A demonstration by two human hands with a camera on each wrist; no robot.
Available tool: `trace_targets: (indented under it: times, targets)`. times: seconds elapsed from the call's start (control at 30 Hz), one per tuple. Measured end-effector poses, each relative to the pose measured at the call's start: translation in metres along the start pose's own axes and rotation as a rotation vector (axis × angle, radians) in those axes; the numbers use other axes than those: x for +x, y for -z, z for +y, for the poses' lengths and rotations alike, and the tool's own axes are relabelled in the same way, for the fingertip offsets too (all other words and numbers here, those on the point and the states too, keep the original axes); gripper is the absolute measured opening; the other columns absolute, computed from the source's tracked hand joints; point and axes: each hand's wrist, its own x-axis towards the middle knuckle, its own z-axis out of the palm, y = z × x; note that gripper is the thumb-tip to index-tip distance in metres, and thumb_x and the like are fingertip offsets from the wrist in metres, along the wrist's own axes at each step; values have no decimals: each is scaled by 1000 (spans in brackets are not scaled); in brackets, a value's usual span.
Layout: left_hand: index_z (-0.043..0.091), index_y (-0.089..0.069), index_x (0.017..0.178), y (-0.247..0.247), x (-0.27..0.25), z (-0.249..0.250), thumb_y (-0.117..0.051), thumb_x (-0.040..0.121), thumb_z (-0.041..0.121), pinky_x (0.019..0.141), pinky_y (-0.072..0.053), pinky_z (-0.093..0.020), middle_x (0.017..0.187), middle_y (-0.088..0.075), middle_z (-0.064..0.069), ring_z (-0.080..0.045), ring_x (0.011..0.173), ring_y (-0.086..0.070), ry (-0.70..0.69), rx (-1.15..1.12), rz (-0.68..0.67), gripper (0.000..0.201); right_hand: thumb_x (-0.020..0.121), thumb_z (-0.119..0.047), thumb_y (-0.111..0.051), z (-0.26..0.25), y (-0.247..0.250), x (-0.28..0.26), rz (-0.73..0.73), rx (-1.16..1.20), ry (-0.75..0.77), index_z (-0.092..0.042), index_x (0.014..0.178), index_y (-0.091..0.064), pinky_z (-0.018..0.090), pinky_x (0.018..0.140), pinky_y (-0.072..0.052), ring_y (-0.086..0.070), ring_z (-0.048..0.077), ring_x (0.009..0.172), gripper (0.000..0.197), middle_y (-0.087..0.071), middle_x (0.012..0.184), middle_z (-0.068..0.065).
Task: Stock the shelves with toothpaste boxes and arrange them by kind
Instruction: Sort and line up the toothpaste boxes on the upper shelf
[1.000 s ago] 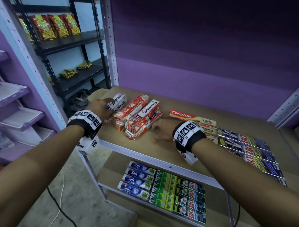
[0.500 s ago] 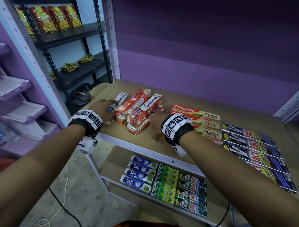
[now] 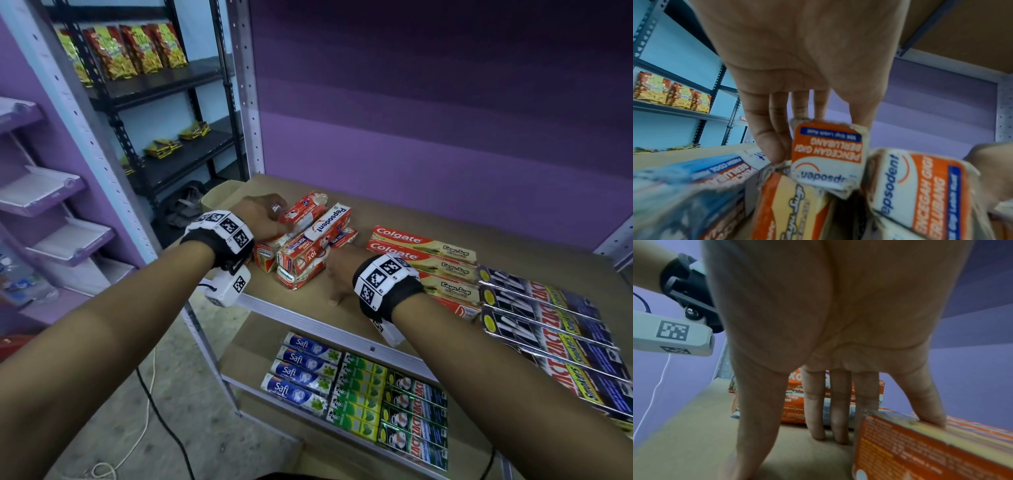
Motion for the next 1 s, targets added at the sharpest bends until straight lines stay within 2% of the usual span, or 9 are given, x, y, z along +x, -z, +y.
trace_targets:
  times: [0.17,0.27,0.37,0.53,0.6,0.73,0.83,0.9,1.0]
  targets:
    - [29,-54,131,-11,4,5,-74,76,50,84,-50,-28,119,-66,-2,-17,95,-61,-3,-38,19,63,81,-44,-78,0,0,-7,-7,15,-12,-7,130,-56,38,94,-53,-61,25,110,66,-62,124,10]
    - [30,-54,134,-11,5,4,-74,79,43,84,-48,-25,122,-66,-2,-19,100,-63,-24,-40,64,60,80,-43,-78,0,1,-9,-7,28,-17,-6,128,-57,38,94,-53,-61,25,109,64,-63,122,10]
    - [31,-53,136,-7,7,-3,-72,83,38,80,-46,-24,120,-68,-4,-18,94,-61,-51,-26,108,56,79,-41,-80,0,1,-10,-4,43,-22,-7,122,-60,38,91,-55,-62,25,106,58,-65,118,9]
    - [28,-55,135,1,7,-27,-69,85,33,87,-53,-33,118,-69,-7,-26,102,-65,-26,26,180,52,81,-46,-77,0,2,-10,-21,22,-13,-8,125,-60,38,86,-49,-58,26,115,61,-60,126,7]
    - [28,-56,134,2,7,-38,-68,87,32,85,-50,-30,117,-70,-10,-28,102,-66,2,27,215,49,81,-47,-76,0,2,-10,-25,11,-8,-7,125,-59,38,87,-49,-58,26,115,61,-60,127,8]
    - [32,-51,138,0,9,-56,-66,89,33,86,-51,-32,121,-67,-10,-29,104,-65,101,10,170,51,81,-48,-75,0,1,-11,-35,17,-26,-8,127,-58,42,96,-50,-57,27,117,63,-58,128,7]
    - [31,-49,140,-1,7,-57,-66,89,36,92,-51,-35,126,-64,-9,-29,109,-62,121,31,147,53,81,-46,-76,0,1,-12,-10,35,-13,-6,120,-60,38,92,-52,-59,27,113,57,-61,123,9]
    - [28,-53,137,-1,5,-53,-69,87,36,95,-51,-39,129,-58,-9,-30,111,-59,93,80,173,54,82,-46,-75,0,2,-13,-15,29,-15,-5,119,-60,38,92,-52,-59,26,112,57,-61,121,9]
    - [23,-60,128,1,3,-36,-68,84,34,93,-50,-43,124,-55,-12,-33,111,-56,-34,218,228,46,83,-46,-75,0,3,-13,-27,23,-19,-5,118,-60,37,90,-52,-59,26,112,55,-61,117,9]
